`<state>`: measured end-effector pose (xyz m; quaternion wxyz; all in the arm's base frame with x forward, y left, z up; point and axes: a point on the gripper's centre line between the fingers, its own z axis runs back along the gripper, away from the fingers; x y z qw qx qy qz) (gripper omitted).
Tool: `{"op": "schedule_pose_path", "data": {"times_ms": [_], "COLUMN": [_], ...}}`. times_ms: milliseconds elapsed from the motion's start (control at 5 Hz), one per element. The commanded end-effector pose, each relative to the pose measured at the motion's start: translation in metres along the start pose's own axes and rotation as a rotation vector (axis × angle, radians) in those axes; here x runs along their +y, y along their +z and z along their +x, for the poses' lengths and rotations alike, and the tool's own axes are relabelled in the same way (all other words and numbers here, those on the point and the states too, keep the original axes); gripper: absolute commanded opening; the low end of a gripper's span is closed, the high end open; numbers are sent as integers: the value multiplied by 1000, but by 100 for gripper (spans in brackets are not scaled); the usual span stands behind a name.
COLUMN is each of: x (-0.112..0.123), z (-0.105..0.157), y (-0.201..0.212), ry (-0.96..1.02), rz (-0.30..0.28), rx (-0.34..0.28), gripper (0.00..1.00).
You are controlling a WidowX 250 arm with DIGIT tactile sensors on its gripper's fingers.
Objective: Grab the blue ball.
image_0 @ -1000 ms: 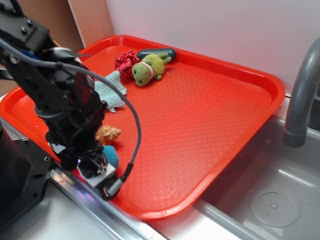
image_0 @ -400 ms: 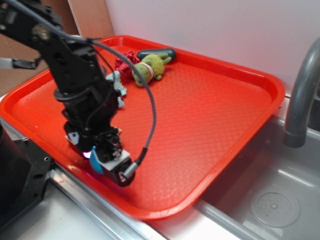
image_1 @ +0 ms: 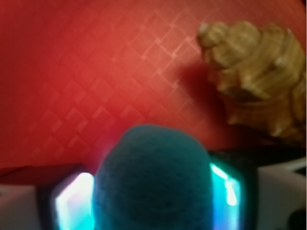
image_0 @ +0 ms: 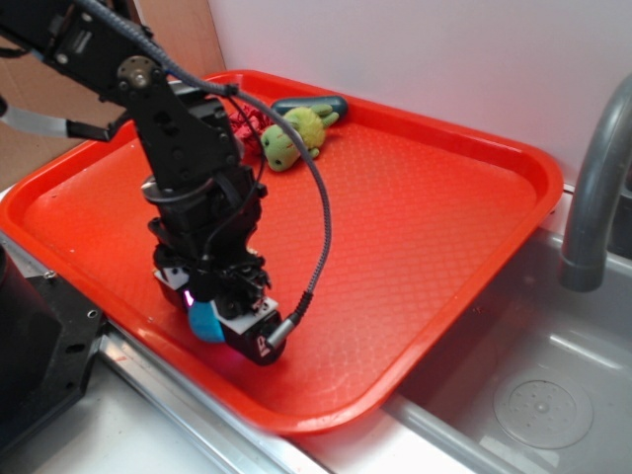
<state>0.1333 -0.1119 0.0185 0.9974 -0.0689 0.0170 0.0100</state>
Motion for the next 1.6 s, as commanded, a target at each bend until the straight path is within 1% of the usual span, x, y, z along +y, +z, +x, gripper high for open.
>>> {"op": "schedule_pose_path", "data": {"times_ms": [0, 200, 400, 600, 800, 1000, 1400], "x": [27, 70, 111, 158, 180, 164, 111], "z": [-2, -23, -29, -21, 10, 32, 51], "y": [47, 97, 123, 142, 158, 163, 177], "ry": [66, 310, 486, 531, 460, 386, 216], "rz": [-70, -73, -44, -12, 12, 49, 140], "rx": [-68, -122, -178, -172, -174, -168, -215], "gripper": [0, 0, 0, 0, 0, 0, 0]}}
